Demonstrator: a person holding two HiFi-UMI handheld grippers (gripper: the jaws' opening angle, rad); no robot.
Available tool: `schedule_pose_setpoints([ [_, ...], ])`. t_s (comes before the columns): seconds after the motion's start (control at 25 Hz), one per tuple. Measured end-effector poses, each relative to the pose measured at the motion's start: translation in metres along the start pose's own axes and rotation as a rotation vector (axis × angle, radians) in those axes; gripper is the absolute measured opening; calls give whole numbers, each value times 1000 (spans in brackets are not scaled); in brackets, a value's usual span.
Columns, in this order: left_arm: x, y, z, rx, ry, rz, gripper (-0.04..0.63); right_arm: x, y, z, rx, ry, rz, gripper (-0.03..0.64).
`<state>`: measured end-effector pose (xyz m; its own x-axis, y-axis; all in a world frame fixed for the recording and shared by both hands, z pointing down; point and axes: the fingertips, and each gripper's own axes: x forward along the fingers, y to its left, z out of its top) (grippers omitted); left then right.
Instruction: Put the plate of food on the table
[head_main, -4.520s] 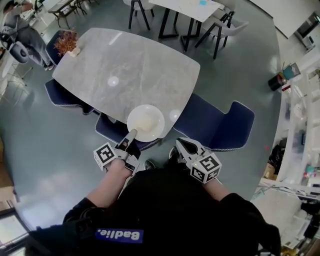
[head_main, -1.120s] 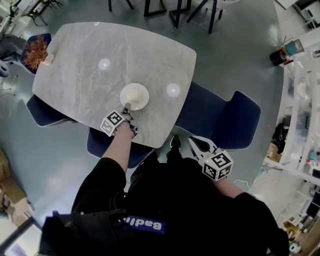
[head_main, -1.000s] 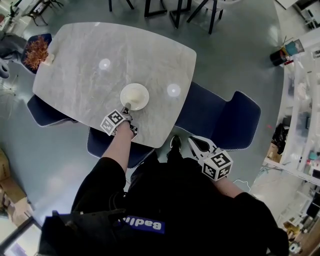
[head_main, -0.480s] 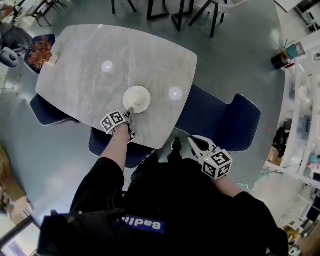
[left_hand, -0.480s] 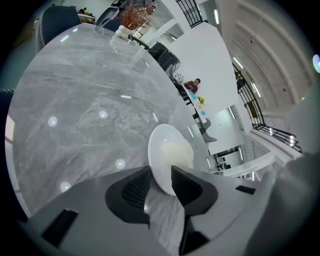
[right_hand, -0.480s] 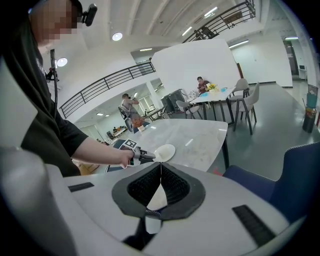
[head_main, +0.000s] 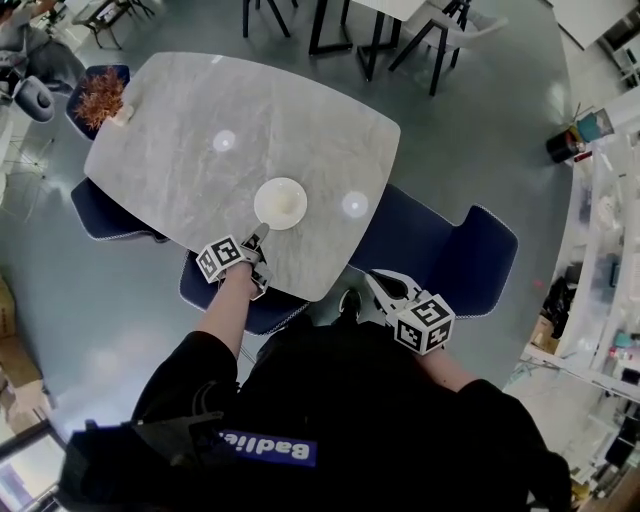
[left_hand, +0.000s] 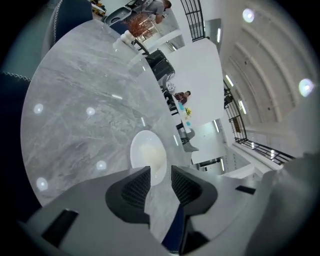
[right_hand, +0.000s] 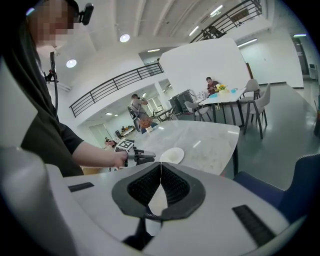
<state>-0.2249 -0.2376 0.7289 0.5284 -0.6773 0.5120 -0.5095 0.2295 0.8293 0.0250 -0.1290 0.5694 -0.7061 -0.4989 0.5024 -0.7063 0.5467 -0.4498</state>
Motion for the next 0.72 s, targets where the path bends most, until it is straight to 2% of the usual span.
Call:
schedule_pose_setpoints([
  [0.12, -23, -24, -2, 33, -46, -90, 118, 7, 8, 5, -20, 3, 35, 11],
  [0.2, -39, -35, -7, 74, -56, -107, 118, 12, 13, 8, -31, 1, 57, 11],
  [0.28, -55, -50, -16, 124, -46, -130, 118, 16, 18, 10, -46, 1, 79, 12],
  [0.4, -75, -88, -33, 230, -18, -207, 117, 22, 25, 13, -73, 4, 111, 11],
  [0.48, -85, -115, -44, 335, -9, -265, 115, 25, 29, 16, -91, 9, 131, 11],
  [0.56, -96, -142, -52, 495, -6, -313, 105, 30, 35, 19, -106, 9, 155, 11],
  [0.64, -107, -164, -62, 649, -7, -352, 67, 32, 41, 20, -122, 8, 179, 11],
  [0.72, -117, -185, -71, 754, -11, -393, 55, 33, 47, 20, -143, 10, 197, 11],
])
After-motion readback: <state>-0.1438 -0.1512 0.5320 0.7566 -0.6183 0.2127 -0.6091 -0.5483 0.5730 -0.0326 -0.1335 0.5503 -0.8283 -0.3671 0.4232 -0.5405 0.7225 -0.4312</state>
